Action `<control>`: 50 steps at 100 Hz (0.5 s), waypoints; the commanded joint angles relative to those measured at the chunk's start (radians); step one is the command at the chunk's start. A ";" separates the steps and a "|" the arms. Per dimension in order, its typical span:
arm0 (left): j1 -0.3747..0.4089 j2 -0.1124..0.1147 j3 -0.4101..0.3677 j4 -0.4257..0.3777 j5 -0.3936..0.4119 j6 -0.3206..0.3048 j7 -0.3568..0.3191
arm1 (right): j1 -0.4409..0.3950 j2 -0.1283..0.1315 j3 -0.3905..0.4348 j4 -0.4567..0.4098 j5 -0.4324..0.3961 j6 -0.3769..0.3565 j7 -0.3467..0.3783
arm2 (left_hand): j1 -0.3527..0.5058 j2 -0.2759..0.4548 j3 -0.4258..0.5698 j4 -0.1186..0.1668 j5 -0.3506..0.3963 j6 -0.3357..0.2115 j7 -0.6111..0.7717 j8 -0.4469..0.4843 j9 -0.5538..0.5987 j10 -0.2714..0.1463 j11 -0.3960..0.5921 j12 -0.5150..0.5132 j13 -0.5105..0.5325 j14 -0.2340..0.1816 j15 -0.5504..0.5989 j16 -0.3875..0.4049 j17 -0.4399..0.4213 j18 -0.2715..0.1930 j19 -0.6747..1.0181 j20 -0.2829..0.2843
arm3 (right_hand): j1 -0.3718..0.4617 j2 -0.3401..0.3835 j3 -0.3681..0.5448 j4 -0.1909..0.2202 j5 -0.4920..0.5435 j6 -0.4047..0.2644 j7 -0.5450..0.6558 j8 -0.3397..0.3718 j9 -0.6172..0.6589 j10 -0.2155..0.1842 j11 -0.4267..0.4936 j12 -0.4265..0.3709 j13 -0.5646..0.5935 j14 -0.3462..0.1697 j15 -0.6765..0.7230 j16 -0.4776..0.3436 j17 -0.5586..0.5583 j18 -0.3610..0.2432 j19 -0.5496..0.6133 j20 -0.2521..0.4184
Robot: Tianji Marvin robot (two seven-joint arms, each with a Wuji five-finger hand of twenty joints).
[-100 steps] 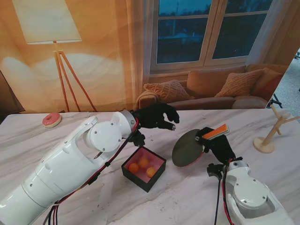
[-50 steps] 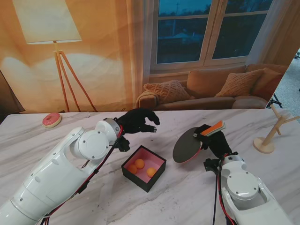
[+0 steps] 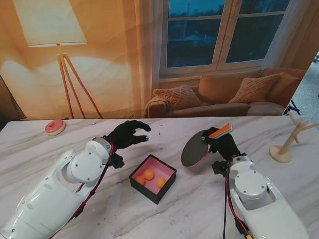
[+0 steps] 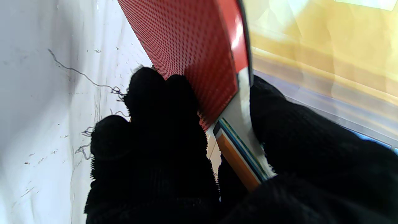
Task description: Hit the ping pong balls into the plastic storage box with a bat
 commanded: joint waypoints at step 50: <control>0.166 0.025 -0.107 -0.050 0.066 0.005 -0.074 | 0.124 -0.026 -0.068 0.100 0.024 0.127 0.022 | -0.015 0.037 -0.035 0.025 -0.025 0.005 -0.035 -0.019 -0.042 -0.030 -0.016 -0.029 -0.062 -0.029 -0.034 -0.002 -0.027 -0.038 -0.019 0.046 | 0.006 0.013 0.134 0.042 -0.122 -0.077 -0.077 -0.086 -0.192 -0.124 -0.110 -0.005 -0.133 -0.078 -0.106 0.001 -0.102 -0.059 -0.083 0.025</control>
